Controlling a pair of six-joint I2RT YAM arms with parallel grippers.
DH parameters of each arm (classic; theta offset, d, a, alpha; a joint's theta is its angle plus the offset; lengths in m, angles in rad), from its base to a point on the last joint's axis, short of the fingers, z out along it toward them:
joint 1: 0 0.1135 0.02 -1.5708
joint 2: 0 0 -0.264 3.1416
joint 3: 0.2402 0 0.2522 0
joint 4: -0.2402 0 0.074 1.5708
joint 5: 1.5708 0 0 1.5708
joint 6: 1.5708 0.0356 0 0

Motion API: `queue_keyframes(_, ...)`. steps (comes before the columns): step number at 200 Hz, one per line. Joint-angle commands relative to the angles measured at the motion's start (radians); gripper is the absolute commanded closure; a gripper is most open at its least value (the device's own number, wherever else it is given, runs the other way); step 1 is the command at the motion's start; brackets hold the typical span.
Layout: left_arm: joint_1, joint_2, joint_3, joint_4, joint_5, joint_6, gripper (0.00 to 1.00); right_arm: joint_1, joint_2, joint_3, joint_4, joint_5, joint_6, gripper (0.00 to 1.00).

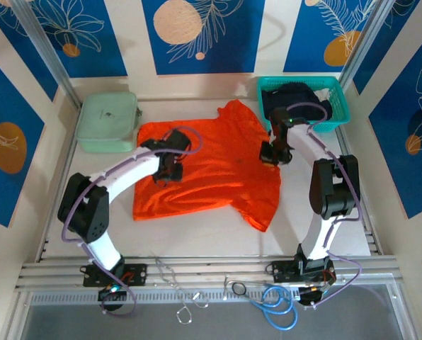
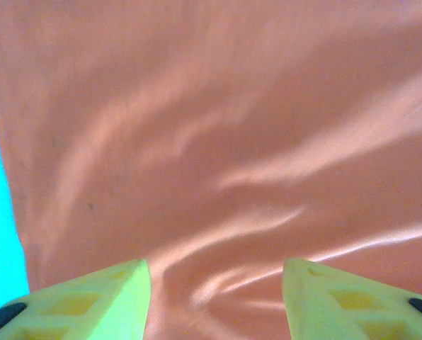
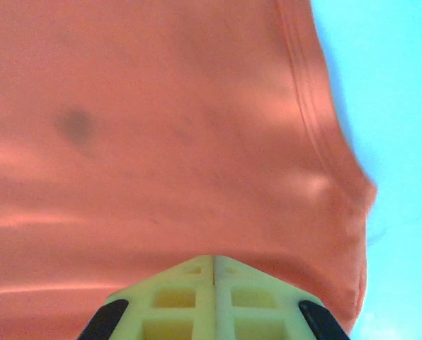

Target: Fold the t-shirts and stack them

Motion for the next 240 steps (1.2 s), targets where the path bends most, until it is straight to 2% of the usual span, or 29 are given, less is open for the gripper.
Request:
queue_keyframes(1, 0.03, 0.089, 0.167, -0.108, -0.083, 0.08, 0.47, 0.021, 0.103, 0.173, -0.04, -0.039, -0.105, 1.0)
queue_keyframes(54, 0.181, 0.332, 0.31, 0.05, -0.033, 0.085, 0.5, 0.073, 0.425, 0.501, -0.013, 0.053, -0.312, 1.0)
queue_keyframes(97, 0.209, 0.486, 0.369, 0.058, 0.0, 0.094, 0.52, 0.107, 0.599, 0.692, -0.114, 0.128, -0.368, 1.0)
queue_keyframes(144, 0.183, 0.443, 0.156, 0.143, 0.102, 0.06, 0.55, 0.112, 0.545, 0.547, -0.105, 0.174, -0.376, 1.0)
queue_keyframes(191, 0.101, 0.34, -0.059, 0.212, 0.194, -0.001, 0.57, 0.083, 0.446, 0.375, -0.066, 0.186, -0.387, 1.0)
queue_keyframes(240, 0.07, 0.223, -0.099, 0.139, 0.178, -0.053, 0.57, 0.075, 0.4, 0.331, -0.05, 0.143, -0.376, 1.0)
